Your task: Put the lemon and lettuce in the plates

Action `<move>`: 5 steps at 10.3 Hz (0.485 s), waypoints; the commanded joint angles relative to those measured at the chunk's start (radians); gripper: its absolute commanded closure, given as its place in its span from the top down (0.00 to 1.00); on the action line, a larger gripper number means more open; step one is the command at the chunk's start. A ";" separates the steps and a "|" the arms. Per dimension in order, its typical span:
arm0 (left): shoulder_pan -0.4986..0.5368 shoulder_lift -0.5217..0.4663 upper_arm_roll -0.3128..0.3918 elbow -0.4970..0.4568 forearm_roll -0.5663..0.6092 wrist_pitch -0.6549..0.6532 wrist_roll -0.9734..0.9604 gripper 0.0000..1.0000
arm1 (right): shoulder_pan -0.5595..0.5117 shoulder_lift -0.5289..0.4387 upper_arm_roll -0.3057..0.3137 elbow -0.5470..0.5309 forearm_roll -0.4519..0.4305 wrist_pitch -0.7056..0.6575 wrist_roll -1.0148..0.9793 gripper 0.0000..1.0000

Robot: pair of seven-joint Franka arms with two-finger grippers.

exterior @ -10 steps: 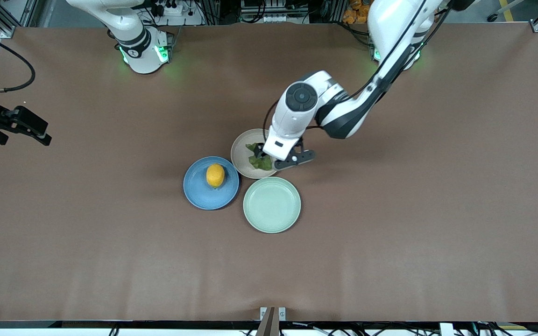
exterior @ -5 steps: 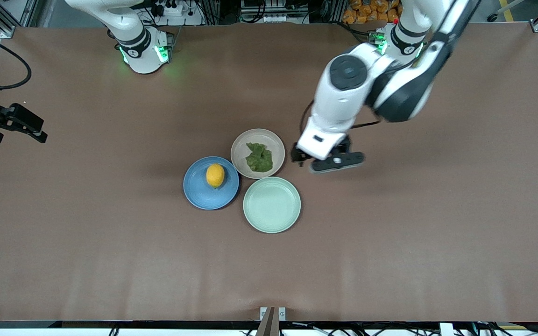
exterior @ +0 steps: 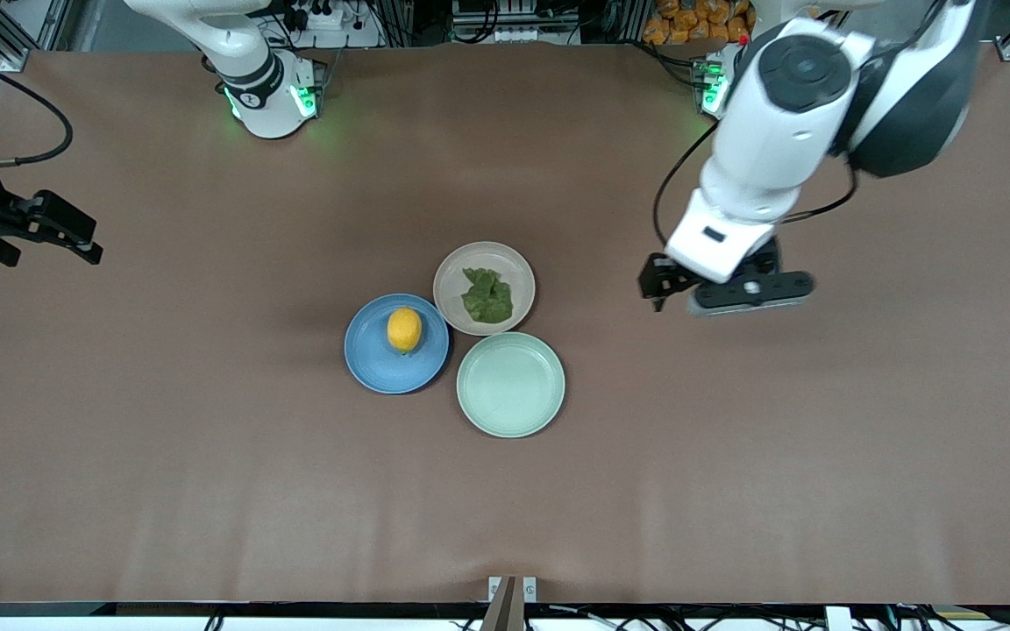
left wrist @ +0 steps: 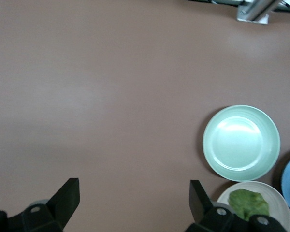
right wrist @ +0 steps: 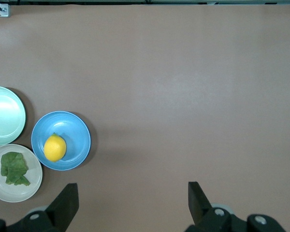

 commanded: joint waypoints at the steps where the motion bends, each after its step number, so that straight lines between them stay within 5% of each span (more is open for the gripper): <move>1: 0.046 -0.068 0.002 -0.019 0.007 -0.034 0.032 1.00 | -0.032 -0.007 0.031 0.005 -0.017 -0.012 -0.002 1.00; 5: 0.046 -0.095 0.170 0.054 -0.111 -0.149 0.372 1.00 | -0.032 -0.009 0.034 0.005 -0.017 -0.010 -0.004 1.00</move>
